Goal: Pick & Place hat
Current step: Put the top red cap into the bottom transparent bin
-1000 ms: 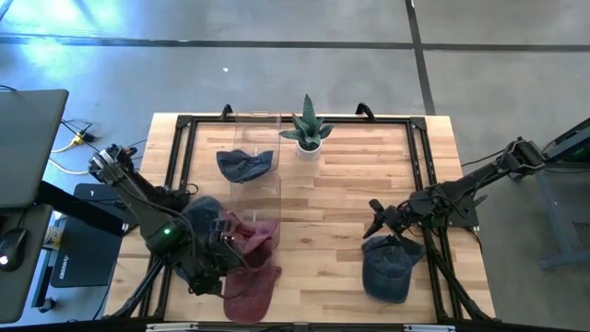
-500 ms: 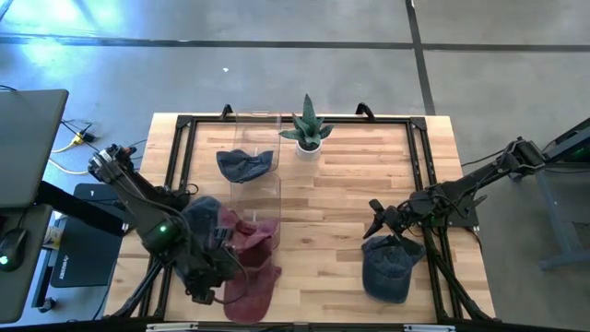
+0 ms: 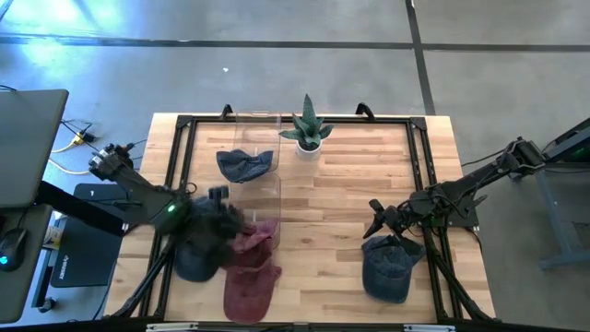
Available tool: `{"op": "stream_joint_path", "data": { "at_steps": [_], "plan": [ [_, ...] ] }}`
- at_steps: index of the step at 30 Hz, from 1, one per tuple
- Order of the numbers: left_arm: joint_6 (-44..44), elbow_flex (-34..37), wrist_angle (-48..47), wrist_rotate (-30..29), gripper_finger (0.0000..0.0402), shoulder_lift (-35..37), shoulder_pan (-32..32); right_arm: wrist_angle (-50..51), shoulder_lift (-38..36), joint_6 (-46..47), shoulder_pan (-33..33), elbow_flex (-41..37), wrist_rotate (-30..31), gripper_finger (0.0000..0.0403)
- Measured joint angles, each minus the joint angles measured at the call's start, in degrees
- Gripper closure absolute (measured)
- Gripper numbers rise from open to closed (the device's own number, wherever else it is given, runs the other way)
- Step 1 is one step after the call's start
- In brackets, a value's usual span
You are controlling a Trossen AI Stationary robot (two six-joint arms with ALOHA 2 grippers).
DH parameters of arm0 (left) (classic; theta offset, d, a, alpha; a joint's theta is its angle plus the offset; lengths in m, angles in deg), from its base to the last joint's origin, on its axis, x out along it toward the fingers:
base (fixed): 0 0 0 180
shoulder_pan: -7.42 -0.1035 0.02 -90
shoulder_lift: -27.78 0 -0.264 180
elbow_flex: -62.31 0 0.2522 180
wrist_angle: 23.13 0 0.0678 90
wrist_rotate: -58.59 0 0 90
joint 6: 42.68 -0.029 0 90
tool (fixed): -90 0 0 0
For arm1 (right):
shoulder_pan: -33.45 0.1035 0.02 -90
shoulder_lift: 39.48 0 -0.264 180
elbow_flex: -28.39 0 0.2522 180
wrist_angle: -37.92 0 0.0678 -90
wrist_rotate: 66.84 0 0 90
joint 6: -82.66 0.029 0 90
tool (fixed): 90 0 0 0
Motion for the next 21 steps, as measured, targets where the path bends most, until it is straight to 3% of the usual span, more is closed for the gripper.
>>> {"op": "stream_joint_path", "data": {
  "at_steps": [4,11,21],
  "plan": [
    [-1.16,6.55,4.40,14.57,0.0394,-0.23,-6.77,0.22,0.00,0.00,0.00,0.00,0.00,0.0234],
    [0.51,11.79,17.11,40.42,0.0395,-0.18,-8.55,0.89,0.01,-0.58,0.00,0.00,0.04,0.0234],
    [-0.18,11.77,22.41,42.72,0.0401,-0.17,-5.91,0.88,0.01,-1.02,0.00,0.00,0.04,0.0234]
  ]
}}
